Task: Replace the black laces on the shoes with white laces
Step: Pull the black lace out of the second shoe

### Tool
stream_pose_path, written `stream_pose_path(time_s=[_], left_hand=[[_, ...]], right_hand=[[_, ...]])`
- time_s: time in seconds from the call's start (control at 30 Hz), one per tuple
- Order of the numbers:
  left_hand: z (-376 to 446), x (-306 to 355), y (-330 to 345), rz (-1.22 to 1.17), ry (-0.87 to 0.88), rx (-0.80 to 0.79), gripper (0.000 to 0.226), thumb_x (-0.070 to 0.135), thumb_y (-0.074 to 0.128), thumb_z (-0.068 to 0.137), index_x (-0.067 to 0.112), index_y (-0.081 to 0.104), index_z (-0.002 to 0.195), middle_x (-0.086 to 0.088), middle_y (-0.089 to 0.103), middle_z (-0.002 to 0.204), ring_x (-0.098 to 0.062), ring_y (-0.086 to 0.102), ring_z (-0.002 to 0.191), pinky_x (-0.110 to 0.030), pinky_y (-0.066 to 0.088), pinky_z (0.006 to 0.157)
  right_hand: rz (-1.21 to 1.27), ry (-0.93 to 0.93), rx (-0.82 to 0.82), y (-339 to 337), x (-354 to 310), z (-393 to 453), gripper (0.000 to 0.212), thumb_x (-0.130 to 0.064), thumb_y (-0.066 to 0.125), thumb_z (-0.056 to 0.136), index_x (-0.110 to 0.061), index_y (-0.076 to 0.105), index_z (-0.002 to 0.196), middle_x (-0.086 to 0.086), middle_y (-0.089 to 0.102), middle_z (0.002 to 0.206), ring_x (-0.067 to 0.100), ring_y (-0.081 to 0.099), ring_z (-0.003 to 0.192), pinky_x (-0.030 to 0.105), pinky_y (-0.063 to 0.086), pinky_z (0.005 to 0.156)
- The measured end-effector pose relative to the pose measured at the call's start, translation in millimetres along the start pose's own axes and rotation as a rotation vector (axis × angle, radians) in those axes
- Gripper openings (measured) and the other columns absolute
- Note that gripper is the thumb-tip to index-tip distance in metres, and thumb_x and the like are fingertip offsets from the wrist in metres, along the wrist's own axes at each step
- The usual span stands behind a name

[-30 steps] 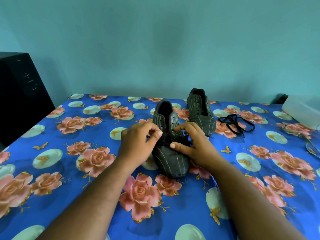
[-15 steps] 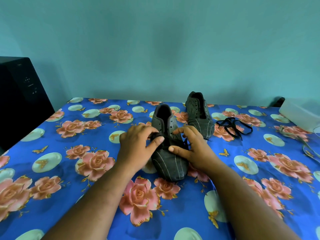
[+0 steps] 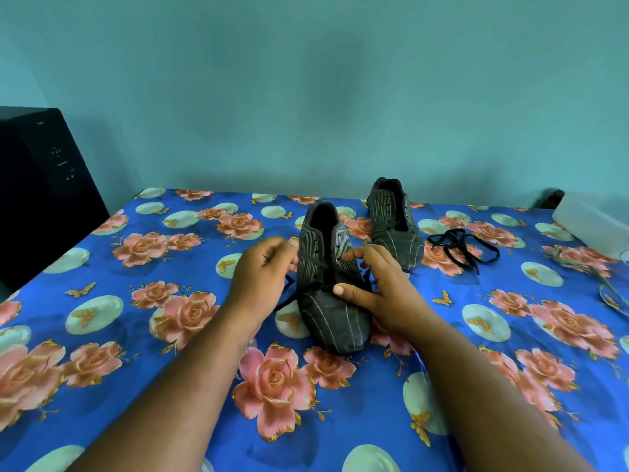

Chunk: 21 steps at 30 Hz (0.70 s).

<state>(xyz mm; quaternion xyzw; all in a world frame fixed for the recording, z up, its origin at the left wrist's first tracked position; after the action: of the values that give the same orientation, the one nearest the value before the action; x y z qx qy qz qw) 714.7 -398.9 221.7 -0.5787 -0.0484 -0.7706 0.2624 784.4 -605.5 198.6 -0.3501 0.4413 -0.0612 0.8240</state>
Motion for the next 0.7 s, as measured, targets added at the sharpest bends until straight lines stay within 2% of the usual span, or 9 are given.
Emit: stream_pose_path(time_s=[0.17,0.23,0.3,0.33,0.4,0.47,0.53,0.57,0.7], left_hand=[[5.6,-8.7,-31.7,-0.294,-0.219,0.438,0.033,0.02,0.05,0.098,0.016,0.047,0.065,0.001,0.045,0.064,-0.01,0.038,0.058,-0.032,0.034,0.06],[10.7,-15.5,-42.6,-0.155,-0.215,0.469,0.031,0.023,0.049,0.096,0.008,0.05,0.069,-0.006,0.045,0.065,-0.013,0.036,0.059,-0.034,0.03,0.06],[16.8,-26.5,-40.6,0.096,-0.23,0.308,0.03,0.038,0.055,0.091,0.011,0.062,0.082,-0.005,0.062,0.077,-0.016,0.052,0.071,-0.035,0.044,0.071],[17.0,-30.9,-35.9,0.213,-0.27,0.202,0.028,0.048,0.058,0.087,0.022,0.067,0.093,0.002,0.068,0.094,-0.018,0.061,0.088,-0.042,0.05,0.086],[12.3,-32.7,-24.4,0.414,-0.276,0.013,0.043,0.056,0.065,0.085,0.036,0.061,0.123,0.01,0.06,0.133,-0.022,0.056,0.123,-0.053,0.043,0.105],[9.2,-23.2,-16.1,0.4,-0.153,-0.053,0.054,0.05,0.069,0.091,0.036,0.052,0.14,0.01,0.047,0.148,-0.009,0.047,0.134,-0.04,0.041,0.111],[3.6,-6.6,-10.8,0.219,-0.021,-0.139,0.047,0.041,0.07,0.093,0.034,0.057,0.137,0.012,0.052,0.139,0.017,0.05,0.117,-0.01,0.042,0.096],[1.0,-1.8,-7.7,0.148,0.005,-0.207,0.042,0.039,0.071,0.092,0.035,0.06,0.133,0.013,0.058,0.131,0.018,0.053,0.109,-0.007,0.043,0.088],[-3.0,-0.4,2.2,0.27,0.099,-0.334,0.029,0.047,0.078,0.084,0.042,0.068,0.112,0.014,0.061,0.119,0.005,0.058,0.11,-0.023,0.046,0.095]], right_hand=[[0.009,-0.011,0.005,1.8,4.4,1.1,0.049,-0.058,0.075,0.08,-0.037,0.057,0.121,-0.03,0.045,0.121,0.004,0.045,0.123,0.027,0.038,0.105],[0.004,-0.013,0.009,1.2,5.8,0.9,0.051,-0.063,0.073,0.079,-0.039,0.057,0.121,-0.03,0.045,0.121,0.006,0.045,0.124,0.028,0.039,0.106],[0.002,-0.009,0.004,0.7,4.4,0.4,0.052,-0.069,0.069,0.079,-0.04,0.057,0.12,-0.03,0.045,0.121,0.006,0.045,0.125,0.029,0.039,0.106],[-0.003,-0.022,0.005,0.2,2.7,0.4,0.05,-0.07,0.067,0.079,-0.041,0.057,0.119,-0.03,0.046,0.121,0.006,0.045,0.126,0.029,0.04,0.105],[-0.025,-0.068,0.031,-2.4,-1.1,0.6,0.04,-0.069,0.065,0.082,-0.046,0.059,0.114,-0.027,0.05,0.12,0.009,0.049,0.124,0.028,0.042,0.103],[-0.046,-0.109,0.078,-5.9,-5.1,1.1,0.026,-0.061,0.066,0.085,-0.044,0.065,0.105,-0.023,0.058,0.114,0.012,0.053,0.119,0.029,0.043,0.1],[-0.067,-0.14,0.113,-8.5,-11.0,1.8,0.013,-0.048,0.071,0.087,-0.037,0.069,0.092,-0.018,0.064,0.103,0.013,0.055,0.111,0.027,0.043,0.097],[-0.086,-0.149,0.121,-9.1,-13.1,2.3,0.01,-0.042,0.072,0.088,-0.033,0.07,0.088,-0.017,0.065,0.1,0.013,0.056,0.108,0.025,0.042,0.096],[-0.139,-0.106,0.156,-11.6,-12.4,3.0,0.008,-0.028,0.068,0.095,-0.028,0.064,0.088,-0.019,0.062,0.093,0.011,0.053,0.1,0.013,0.036,0.087]])
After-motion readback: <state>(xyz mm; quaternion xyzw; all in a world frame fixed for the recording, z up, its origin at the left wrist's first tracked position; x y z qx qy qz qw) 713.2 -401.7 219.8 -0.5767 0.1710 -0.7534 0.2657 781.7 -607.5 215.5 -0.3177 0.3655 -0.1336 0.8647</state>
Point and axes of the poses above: each hand's wrist, its own z-axis towards the middle knuckle, its own y-axis out of the palm, x = y × z, the point moved 4 cm from there along z, towards the middle knuckle
